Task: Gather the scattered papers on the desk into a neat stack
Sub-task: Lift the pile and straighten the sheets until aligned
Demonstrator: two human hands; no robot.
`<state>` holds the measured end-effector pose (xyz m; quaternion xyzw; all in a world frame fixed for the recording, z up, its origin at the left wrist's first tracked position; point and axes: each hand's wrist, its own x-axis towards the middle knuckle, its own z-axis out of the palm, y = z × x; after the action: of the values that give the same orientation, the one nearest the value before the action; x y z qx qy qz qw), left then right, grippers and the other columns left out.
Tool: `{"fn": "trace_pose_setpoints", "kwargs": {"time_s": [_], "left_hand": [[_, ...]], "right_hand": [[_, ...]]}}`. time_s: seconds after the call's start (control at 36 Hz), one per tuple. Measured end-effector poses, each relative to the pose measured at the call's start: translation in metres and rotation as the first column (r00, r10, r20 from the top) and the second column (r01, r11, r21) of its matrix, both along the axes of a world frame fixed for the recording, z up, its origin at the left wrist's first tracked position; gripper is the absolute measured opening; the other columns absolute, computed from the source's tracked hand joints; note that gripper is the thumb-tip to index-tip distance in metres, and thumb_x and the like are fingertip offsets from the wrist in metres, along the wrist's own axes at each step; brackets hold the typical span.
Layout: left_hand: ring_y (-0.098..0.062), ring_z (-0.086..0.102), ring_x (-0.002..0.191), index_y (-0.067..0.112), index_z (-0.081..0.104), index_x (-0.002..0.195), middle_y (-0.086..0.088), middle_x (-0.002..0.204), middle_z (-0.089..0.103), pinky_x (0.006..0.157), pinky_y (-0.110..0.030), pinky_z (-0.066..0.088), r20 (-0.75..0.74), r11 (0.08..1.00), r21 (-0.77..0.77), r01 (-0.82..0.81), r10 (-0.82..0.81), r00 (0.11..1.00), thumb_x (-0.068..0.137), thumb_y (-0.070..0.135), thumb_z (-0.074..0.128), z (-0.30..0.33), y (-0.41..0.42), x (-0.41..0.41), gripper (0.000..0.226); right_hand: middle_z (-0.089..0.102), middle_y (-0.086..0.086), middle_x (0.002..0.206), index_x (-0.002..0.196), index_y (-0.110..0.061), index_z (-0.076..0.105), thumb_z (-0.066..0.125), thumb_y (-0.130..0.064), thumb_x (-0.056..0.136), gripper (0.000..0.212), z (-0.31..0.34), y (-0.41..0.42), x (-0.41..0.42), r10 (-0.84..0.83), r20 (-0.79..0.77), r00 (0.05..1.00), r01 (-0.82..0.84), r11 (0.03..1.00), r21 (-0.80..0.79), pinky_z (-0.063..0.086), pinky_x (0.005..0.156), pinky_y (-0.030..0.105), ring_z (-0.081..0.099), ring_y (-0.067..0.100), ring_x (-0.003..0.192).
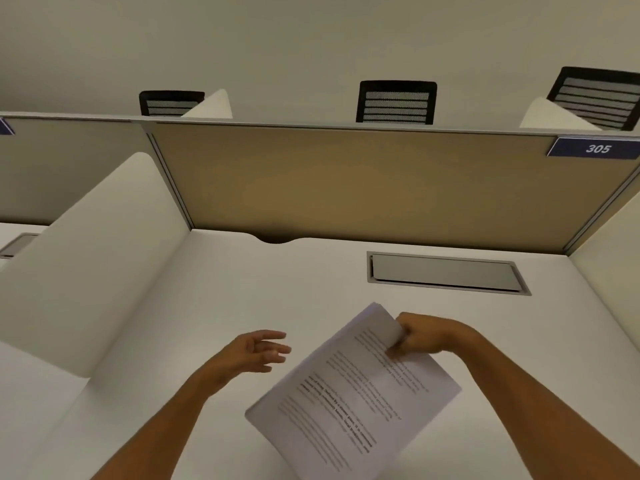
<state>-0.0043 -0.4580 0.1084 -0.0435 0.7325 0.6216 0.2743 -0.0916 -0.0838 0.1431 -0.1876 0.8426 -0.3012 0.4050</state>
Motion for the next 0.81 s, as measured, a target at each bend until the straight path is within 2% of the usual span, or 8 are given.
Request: {"fn": "trace_pose_setpoints", "kwargs": {"time_s": [0.14, 0.22, 0.28, 0.39, 0.56, 0.64, 0.72, 0.81], "left_hand": [[-0.024, 0.069, 0.114, 0.019, 0.053, 0.136, -0.005, 0.124, 0.072, 0.100, -0.047, 0.054, 0.052, 0.949, -0.081, 0.306, -0.303, 0.952, 0.078, 0.052, 0.067, 0.026, 0.032, 0.002, 0.067], [-0.033, 0.070, 0.111, 0.018, 0.052, 0.136, -0.008, 0.128, 0.069, 0.092, -0.048, 0.058, 0.028, 0.951, -0.021, 0.309, -0.308, 0.951, 0.081, 0.043, 0.070, 0.025, 0.047, 0.011, 0.063], [-0.029, 0.073, 0.104, 0.021, 0.056, 0.130, -0.003, 0.123, 0.072, 0.089, -0.049, 0.060, -0.014, 0.952, -0.075, 0.298, -0.300, 0.954, 0.083, 0.037, 0.075, 0.021, 0.053, 0.016, 0.054], [-0.027, 0.077, 0.091, 0.021, 0.064, 0.119, -0.003, 0.112, 0.077, 0.086, -0.054, 0.060, -0.072, 0.980, -0.138, 0.145, -0.156, 0.985, 0.080, 0.041, 0.077, 0.014, 0.053, 0.023, 0.045], [-0.031, 0.077, 0.091, 0.020, 0.065, 0.120, -0.004, 0.112, 0.077, 0.082, -0.051, 0.062, -0.083, 1.000, -0.026, -0.016, 0.014, 0.996, 0.081, 0.037, 0.079, 0.019, 0.036, 0.026, 0.045], [-0.032, 0.077, 0.090, 0.019, 0.065, 0.121, -0.005, 0.110, 0.078, 0.079, -0.049, 0.063, -0.083, 0.997, -0.019, -0.078, 0.076, 0.994, 0.079, 0.037, 0.080, 0.021, 0.026, 0.023, 0.048], [-0.031, 0.077, 0.088, 0.020, 0.067, 0.117, -0.005, 0.106, 0.079, 0.075, -0.045, 0.064, -0.093, 0.990, -0.017, -0.143, 0.140, 0.986, 0.079, 0.038, 0.081, 0.022, 0.014, 0.021, 0.045], [-0.032, 0.077, 0.088, 0.018, 0.069, 0.115, -0.007, 0.105, 0.079, 0.072, -0.043, 0.064, -0.114, 0.976, 0.011, -0.218, 0.218, 0.969, 0.079, 0.035, 0.081, 0.021, -0.001, 0.017, 0.041]], "right_hand": [[0.075, 0.006, 0.115, 0.117, -0.012, 0.071, 0.075, -0.025, 0.086, 0.034, 0.020, -0.023, -0.012, 0.072, 0.115, 0.991, -0.074, 0.997, 0.011, 0.062, 0.088, 0.035, 0.075, 0.021, 0.098], [0.076, 0.000, 0.107, 0.111, -0.020, 0.072, 0.076, -0.025, 0.085, 0.026, 0.024, -0.034, -0.016, 0.087, 0.159, 0.983, -0.091, 0.996, 0.021, 0.063, 0.083, 0.034, 0.076, 0.019, 0.094], [0.077, -0.004, 0.102, 0.105, -0.025, 0.072, 0.076, -0.023, 0.086, 0.020, 0.027, -0.040, -0.016, 0.084, 0.187, 0.979, -0.090, 0.996, 0.023, 0.063, 0.079, 0.031, 0.076, 0.017, 0.091], [0.075, 0.010, 0.114, 0.110, -0.015, 0.072, 0.077, -0.020, 0.085, 0.025, 0.029, -0.047, -0.021, 0.056, 0.210, 0.976, -0.058, 0.998, 0.007, 0.060, 0.092, 0.042, 0.074, 0.028, 0.100], [0.080, 0.007, 0.099, 0.101, -0.018, 0.079, 0.086, -0.034, 0.075, 0.031, 0.031, -0.048, -0.030, -0.279, 0.113, 0.953, 0.295, 0.943, -0.155, 0.063, 0.072, 0.035, 0.078, 0.028, 0.087], [0.079, 0.010, 0.102, 0.100, -0.014, 0.078, 0.087, -0.043, 0.071, 0.043, 0.023, -0.045, -0.035, -0.441, 0.188, 0.878, 0.476, 0.847, -0.236, 0.062, 0.077, 0.036, 0.076, 0.027, 0.090], [0.079, 0.008, 0.099, 0.100, -0.012, 0.079, 0.089, -0.055, 0.052, 0.066, 0.013, -0.047, -0.033, -0.521, 0.268, 0.810, 0.583, 0.763, -0.280, 0.060, 0.072, 0.031, 0.076, 0.021, 0.086], [0.079, 0.009, 0.101, 0.109, -0.007, 0.074, 0.087, -0.049, 0.059, 0.066, 0.002, -0.056, -0.026, -0.558, 0.379, 0.738, 0.673, 0.645, -0.362, 0.062, 0.069, 0.032, 0.078, 0.022, 0.087]]}}
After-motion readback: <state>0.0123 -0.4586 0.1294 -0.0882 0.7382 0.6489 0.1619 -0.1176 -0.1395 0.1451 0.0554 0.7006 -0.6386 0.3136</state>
